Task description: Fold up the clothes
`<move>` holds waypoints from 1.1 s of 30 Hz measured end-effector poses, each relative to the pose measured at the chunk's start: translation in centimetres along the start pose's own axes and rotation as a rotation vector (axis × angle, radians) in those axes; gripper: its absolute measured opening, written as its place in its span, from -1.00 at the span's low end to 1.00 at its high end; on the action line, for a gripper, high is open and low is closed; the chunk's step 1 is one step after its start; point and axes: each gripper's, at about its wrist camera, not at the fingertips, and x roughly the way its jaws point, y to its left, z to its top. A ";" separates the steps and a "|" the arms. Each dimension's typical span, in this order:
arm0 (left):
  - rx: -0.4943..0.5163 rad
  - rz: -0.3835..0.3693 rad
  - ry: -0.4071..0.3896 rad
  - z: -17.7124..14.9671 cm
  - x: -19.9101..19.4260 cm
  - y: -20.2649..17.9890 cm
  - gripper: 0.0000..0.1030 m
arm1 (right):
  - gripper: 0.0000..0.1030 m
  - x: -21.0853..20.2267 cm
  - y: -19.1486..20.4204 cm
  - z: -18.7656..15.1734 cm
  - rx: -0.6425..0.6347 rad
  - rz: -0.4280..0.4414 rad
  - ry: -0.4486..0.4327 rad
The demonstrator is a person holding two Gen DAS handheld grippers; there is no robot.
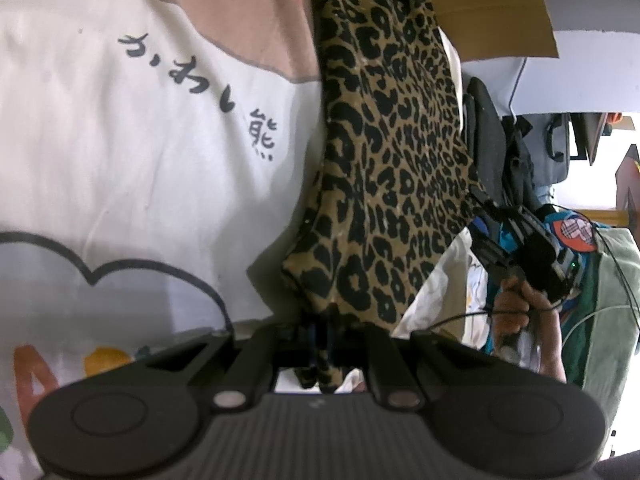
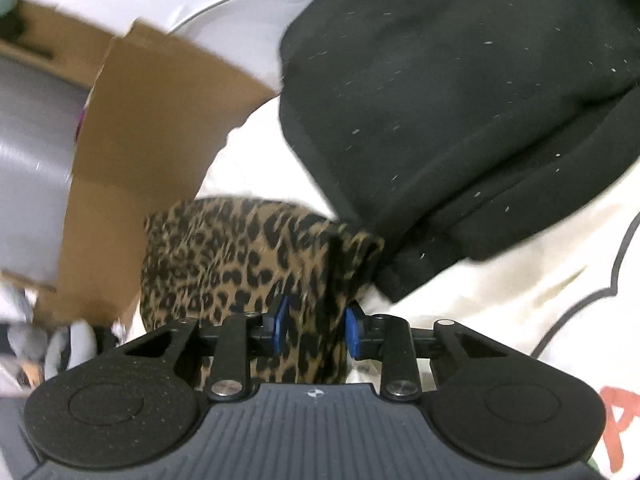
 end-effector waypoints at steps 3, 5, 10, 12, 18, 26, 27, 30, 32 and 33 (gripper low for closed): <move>0.007 0.001 0.000 0.0 -0.1 -0.2 -0.91 | -0.41 0.3 -0.5 0.6 0.053 0.009 -0.003; 0.012 0.000 0.000 0.1 -0.4 -0.3 -0.91 | -0.78 0.3 -0.7 0.9 0.068 0.017 -0.006; 0.017 0.000 -0.003 0.3 -1.3 -0.4 -0.91 | -0.90 -0.1 -0.4 1.0 0.052 0.027 -0.013; 0.022 0.009 -0.001 0.5 -1.7 -0.5 -0.92 | -0.91 -0.4 -0.1 1.0 0.044 0.029 -0.006; 0.010 0.020 0.001 1.1 -4.2 -0.7 -0.92 | -0.92 -2.3 1.0 1.1 0.029 0.064 0.015; 0.005 0.076 -0.032 2.3 -8.1 -0.3 -0.92 | -0.93 -3.2 1.5 -0.7 0.037 0.078 0.098; 0.006 0.086 -0.033 2.4 -8.6 -0.3 -0.92 | -0.93 -3.2 1.6 -1.1 0.034 0.080 0.112; 0.020 0.120 -0.045 2.9 -9.9 -0.2 -0.92 | -0.93 -3.3 1.9 -2.2 0.026 0.087 0.152; 0.051 0.148 -0.064 3.6 -10.6 -0.7 -0.92 | -0.94 -3.3 1.9 -2.5 0.014 0.095 0.185; 0.052 0.156 -0.070 3.8 -10.9 -0.8 -0.92 | -0.94 -3.3 2.0 -2.5 0.006 0.099 0.198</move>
